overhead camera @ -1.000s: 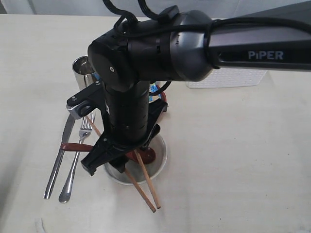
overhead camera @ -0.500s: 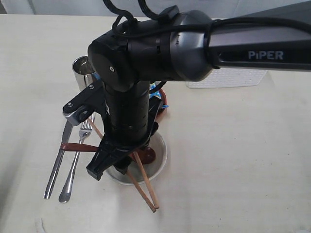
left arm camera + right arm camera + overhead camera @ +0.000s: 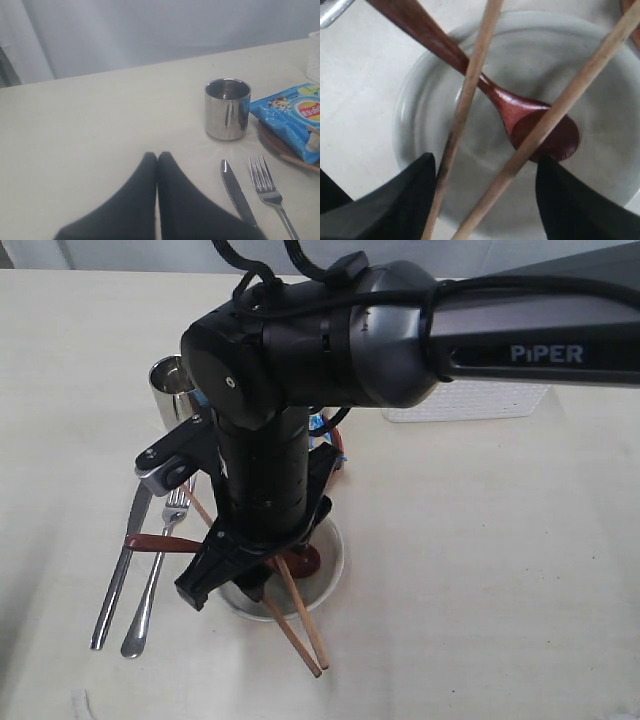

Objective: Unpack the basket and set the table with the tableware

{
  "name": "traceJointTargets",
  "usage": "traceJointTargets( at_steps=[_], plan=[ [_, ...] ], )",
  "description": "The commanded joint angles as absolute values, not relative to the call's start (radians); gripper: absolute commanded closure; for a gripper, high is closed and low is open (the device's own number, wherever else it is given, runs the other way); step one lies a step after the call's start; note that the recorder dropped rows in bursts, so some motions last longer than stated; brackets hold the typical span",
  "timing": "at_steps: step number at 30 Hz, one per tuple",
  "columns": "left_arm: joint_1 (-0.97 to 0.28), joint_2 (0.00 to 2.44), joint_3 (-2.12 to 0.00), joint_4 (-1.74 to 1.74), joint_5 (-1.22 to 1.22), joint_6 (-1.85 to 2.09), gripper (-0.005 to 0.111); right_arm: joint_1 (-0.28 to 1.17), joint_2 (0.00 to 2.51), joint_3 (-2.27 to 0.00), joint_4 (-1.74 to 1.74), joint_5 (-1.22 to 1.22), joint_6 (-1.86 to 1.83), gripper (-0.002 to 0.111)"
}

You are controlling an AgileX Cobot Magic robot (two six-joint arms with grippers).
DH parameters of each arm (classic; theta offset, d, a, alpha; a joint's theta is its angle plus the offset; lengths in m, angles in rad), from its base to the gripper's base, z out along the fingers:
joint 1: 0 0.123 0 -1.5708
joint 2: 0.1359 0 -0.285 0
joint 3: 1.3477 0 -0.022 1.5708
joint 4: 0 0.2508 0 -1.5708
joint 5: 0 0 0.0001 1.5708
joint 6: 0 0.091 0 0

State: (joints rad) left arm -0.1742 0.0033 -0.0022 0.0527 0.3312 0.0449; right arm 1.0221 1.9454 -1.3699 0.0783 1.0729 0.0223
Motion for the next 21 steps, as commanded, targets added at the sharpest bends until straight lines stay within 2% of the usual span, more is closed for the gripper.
traceJointTargets(
  at_steps=[1,6,9,11,21],
  plan=[
    [-0.172,0.000,0.000,0.051,0.325,0.044,0.107,1.020,1.947,-1.372,0.080,1.078,0.114,0.052],
    [-0.172,0.000,0.000,0.051,0.325,0.044,0.107,1.020,1.947,-1.372,0.080,1.071,0.146,0.034],
    [-0.172,0.000,0.000,0.051,0.325,0.044,0.107,1.020,1.951,-1.372,0.080,1.071,0.160,0.034],
    [-0.172,0.000,0.000,0.051,0.325,0.044,0.107,1.020,1.960,-1.372,0.078,1.071,0.173,0.039],
    [-0.172,0.000,0.000,0.051,0.325,0.044,0.107,1.020,1.986,-1.372,0.074,1.071,0.174,0.076]
  ],
)
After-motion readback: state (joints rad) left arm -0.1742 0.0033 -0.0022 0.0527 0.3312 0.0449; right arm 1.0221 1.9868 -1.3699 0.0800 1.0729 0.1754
